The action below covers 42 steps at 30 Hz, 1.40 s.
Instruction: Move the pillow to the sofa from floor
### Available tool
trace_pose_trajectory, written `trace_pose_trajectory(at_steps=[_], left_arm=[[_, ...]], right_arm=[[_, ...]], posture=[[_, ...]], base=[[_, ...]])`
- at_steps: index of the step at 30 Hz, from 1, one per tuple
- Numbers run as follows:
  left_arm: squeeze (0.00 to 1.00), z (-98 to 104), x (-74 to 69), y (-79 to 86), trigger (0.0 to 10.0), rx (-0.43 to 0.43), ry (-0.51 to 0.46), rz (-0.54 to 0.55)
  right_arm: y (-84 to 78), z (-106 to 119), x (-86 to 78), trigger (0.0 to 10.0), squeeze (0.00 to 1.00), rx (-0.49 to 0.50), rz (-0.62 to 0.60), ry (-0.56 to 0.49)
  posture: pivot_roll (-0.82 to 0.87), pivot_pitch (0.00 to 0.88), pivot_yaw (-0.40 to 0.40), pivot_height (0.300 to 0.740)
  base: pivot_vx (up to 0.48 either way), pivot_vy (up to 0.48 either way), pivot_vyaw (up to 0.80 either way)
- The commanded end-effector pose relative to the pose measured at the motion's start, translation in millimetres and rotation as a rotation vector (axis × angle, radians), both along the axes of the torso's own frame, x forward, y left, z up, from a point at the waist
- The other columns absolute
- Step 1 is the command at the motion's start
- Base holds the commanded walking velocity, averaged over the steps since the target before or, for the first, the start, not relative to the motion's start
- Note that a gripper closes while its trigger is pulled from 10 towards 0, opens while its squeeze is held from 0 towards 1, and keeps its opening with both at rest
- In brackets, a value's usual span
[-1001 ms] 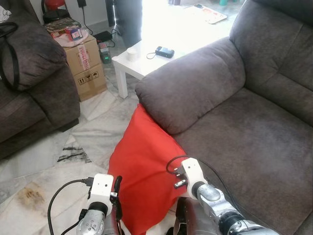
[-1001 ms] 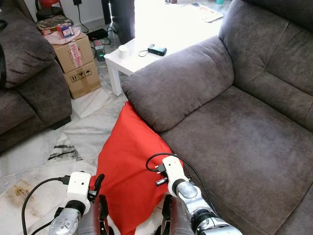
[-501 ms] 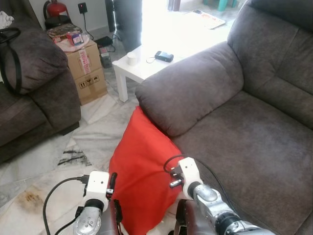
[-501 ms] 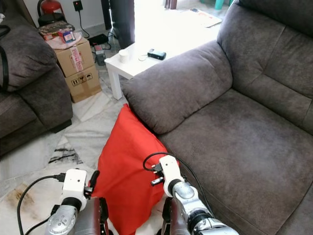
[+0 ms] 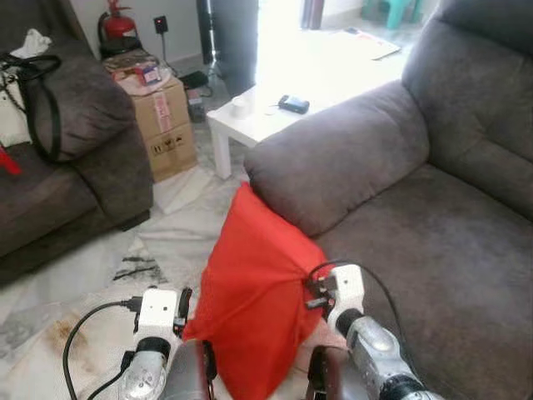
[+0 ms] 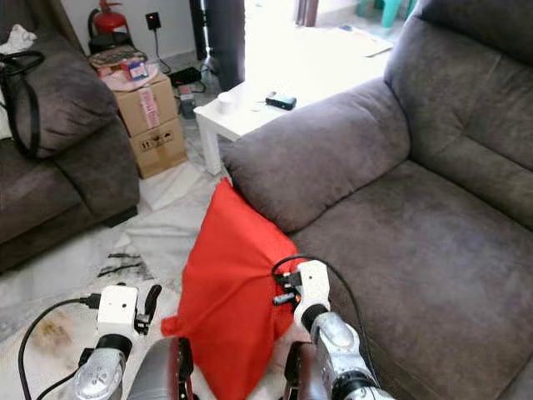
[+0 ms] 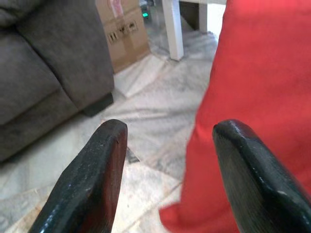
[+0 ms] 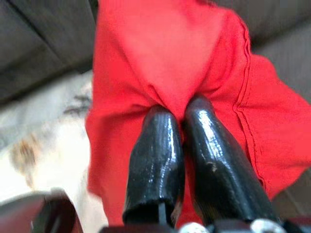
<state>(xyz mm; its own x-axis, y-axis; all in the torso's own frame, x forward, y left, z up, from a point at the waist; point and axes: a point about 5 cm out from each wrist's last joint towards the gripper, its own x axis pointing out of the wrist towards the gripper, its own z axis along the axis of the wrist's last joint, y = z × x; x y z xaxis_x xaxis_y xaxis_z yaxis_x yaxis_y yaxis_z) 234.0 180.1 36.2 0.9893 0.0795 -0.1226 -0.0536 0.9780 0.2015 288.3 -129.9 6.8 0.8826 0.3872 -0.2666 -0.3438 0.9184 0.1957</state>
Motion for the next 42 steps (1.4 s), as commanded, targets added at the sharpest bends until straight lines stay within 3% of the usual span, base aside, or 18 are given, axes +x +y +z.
trace_pose_trajectory(at_steps=[1,8,17,42], left_arm=[[0.00,2.0,-0.3,2.1,10.0,0.001,-0.011,0.016],[0.00,9.4,6.7,2.4,10.0,0.002,-0.039,0.011],[0.00,11.1,9.5,-3.4,10.0,-0.023,-0.049,-0.020],[0.00,13.9,13.1,-6.0,10.0,-0.034,-0.063,-0.042]], right_arm=[[-6.4,28.5,15.0,10.0,0.00,0.032,-0.052,-0.176],[-7.6,46.5,18.4,10.0,0.00,0.081,-0.070,-0.259],[-6.7,41.8,16.9,10.0,0.00,0.083,-0.083,-0.212],[-5.3,43.5,19.3,10.0,0.00,0.110,-0.113,-0.200]], posture=[[0.11,0.059,-0.033,0.600],[0.11,0.058,-0.029,0.600],[0.10,0.057,-0.027,0.600],[0.10,0.048,-0.021,0.600]], base=[[0.000,0.000,0.00],[0.000,0.000,0.00],[0.000,0.000,0.00],[0.000,0.000,0.00]])
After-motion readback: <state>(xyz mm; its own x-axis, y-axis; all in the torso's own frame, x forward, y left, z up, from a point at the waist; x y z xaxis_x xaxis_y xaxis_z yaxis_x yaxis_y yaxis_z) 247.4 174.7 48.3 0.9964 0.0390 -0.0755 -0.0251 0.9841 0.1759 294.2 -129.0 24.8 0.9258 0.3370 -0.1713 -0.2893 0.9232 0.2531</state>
